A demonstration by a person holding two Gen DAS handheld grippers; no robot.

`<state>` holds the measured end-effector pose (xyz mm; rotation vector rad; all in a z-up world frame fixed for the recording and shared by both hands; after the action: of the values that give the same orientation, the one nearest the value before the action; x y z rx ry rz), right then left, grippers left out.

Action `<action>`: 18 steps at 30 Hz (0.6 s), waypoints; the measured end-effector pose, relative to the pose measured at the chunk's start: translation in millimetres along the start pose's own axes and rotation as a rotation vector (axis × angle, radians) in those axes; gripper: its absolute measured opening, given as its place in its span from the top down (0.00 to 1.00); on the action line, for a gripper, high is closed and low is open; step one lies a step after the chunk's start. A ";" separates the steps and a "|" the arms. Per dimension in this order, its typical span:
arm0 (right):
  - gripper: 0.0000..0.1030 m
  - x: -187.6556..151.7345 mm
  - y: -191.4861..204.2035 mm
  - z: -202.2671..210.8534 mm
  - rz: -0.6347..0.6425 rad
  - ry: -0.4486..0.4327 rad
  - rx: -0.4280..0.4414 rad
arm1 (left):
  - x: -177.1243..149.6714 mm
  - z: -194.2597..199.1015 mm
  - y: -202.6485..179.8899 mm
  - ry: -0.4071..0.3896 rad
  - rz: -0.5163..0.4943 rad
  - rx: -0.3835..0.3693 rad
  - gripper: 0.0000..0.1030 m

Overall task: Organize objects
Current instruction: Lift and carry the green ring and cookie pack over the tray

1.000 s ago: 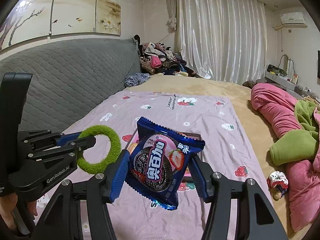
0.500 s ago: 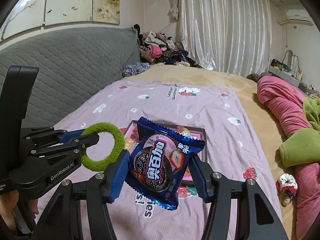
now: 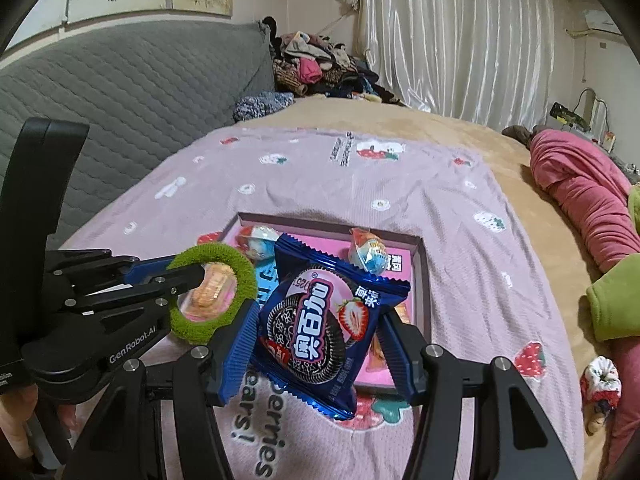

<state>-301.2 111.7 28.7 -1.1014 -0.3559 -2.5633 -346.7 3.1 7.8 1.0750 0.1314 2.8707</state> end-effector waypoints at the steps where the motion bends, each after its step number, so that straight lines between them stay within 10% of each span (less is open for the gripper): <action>1: 0.43 -1.2 -2.9 -7.4 -0.001 0.008 -0.001 | 0.3 -9.3 -1.0 0.007 0.001 0.000 0.88; 18: 0.43 -28.7 -34.5 -97.0 -0.021 0.105 -0.013 | -1.9 -94.0 -9.9 0.047 0.021 -0.013 0.88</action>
<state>-359.6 114.8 -60.8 -0.9675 -0.3273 -2.6327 -406.7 7.6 -65.1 1.0134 0.1049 2.9126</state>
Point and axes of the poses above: each gripper's, at about its wrist camera, not at the fingertips, and z roughly against the way its jaws point, y to its left, x to its top, the point moved 7 cm from there along -z, roughly the way its jaws point, and after that the axes turned 8 degrees about x, right-handed, at the moved point
